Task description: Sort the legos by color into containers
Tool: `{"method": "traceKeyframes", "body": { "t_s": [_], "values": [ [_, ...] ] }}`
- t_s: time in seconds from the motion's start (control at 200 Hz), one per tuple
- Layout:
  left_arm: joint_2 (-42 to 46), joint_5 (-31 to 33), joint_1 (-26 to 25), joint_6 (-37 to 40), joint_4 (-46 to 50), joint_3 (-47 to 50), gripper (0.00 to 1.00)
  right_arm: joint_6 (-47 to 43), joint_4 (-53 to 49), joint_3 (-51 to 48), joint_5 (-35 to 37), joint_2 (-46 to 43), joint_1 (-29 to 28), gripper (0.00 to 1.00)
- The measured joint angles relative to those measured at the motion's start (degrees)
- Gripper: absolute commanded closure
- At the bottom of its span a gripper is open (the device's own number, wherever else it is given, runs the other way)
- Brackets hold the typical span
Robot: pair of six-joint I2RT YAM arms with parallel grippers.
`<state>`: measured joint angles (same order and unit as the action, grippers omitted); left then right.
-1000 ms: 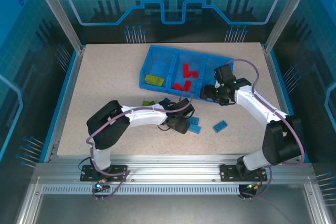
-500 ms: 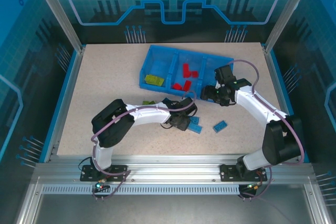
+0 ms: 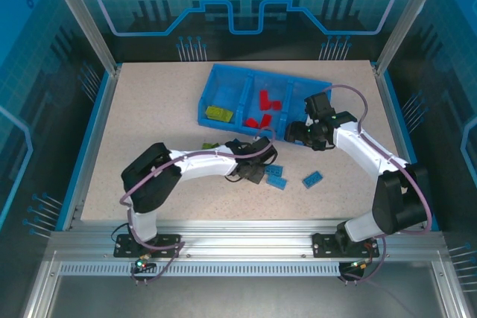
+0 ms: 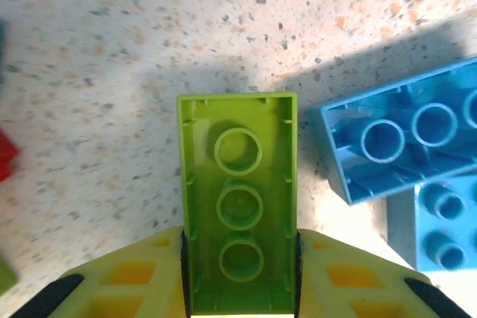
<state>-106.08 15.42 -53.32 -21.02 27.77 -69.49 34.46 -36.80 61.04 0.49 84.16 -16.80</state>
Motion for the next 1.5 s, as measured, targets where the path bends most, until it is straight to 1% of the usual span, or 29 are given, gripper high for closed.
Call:
{"method": "traceKeyframes", "body": {
  "t_s": [0.11,0.175,0.245,0.345,0.45,0.535,0.615,0.75,0.94,1.035,1.105,1.13,1.17,1.205,1.386,1.501],
  "values": [
    [4.96,1.44,0.70,0.04,1.07,0.20,0.68,0.02,0.22,-0.52,-0.04,-0.04,-0.02,0.21],
    [7.80,2.14,2.12,0.22,1.22,0.17,0.68,0.02,0.50,-0.98,-0.09,-0.07,-0.02,0.21],
    [10.21,2.67,4.94,0.48,1.27,0.00,0.68,0.00,0.48,-1.16,-0.07,-0.07,-0.09,0.21],
    [11.23,2.80,11.04,1.51,1.09,-1.42,0.68,-0.42,0.55,-1.16,0.15,-0.07,-1.51,0.21],
    [10.34,1.81,18.01,2.86,1.11,-4.90,0.68,-0.94,0.44,-1.16,0.59,-0.02,-4.37,0.21],
    [7.96,-0.42,23.02,3.61,0.94,-9.57,0.68,-0.76,0.33,-1.16,0.94,0.24,-6.73,0.21],
    [5.22,-2.95,26.40,3.72,-0.15,-13.05,0.68,0.39,-0.04,-1.14,1.95,0.90,-9.22,0.19],
    [-0.28,-6.67,30.42,4.57,-0.66,-17.33,0.68,4.00,-0.90,-1.14,3.39,3.30,-13.68,0.13],
    [-8.33,-9.99,31.87,5.97,-0.59,-24.79,0.67,9.25,-1.79,-0.79,4.04,7.91,-16.35,0.10],
    [-10.49,-11.10,31.85,6.03,-0.61,-26.99,0.66,11.26,-2.49,0.42,4.07,10.58,-17.40,0.10],
    [-11.32,-11.76,31.85,5.95,-0.68,-27.56,0.64,12.55,-2.82,1.42,4.20,12.41,-18.10,0.10],
    [-11.43,-11.96,31.85,5.88,-0.61,-27.58,0.61,13.00,-2.82,1.66,4.26,12.92,-18.32,0.10],
    [-11.52,-12.31,31.85,5.49,-0.48,-27.58,0.51,13.64,-2.89,1.88,4.26,13.55,-18.60,0.10],
    [-11.54,-12.48,31.85,5.03,-0.52,-27.58,0.46,14.19,-3.10,2.03,4.31,14.01,-18.82,0.10],
    [-11.52,-12.96,31.85,3.08,-0.59,-27.58,0.29,15.72,-3.89,2.54,4.76,15.56,-19.17,0.11],
    [-11.43,-12.96,31.85,2.73,-0.66,-27.41,0.25,16.11,-4.15,3.19,5.09,17.07,-19.28,0.14]
  ]
}}
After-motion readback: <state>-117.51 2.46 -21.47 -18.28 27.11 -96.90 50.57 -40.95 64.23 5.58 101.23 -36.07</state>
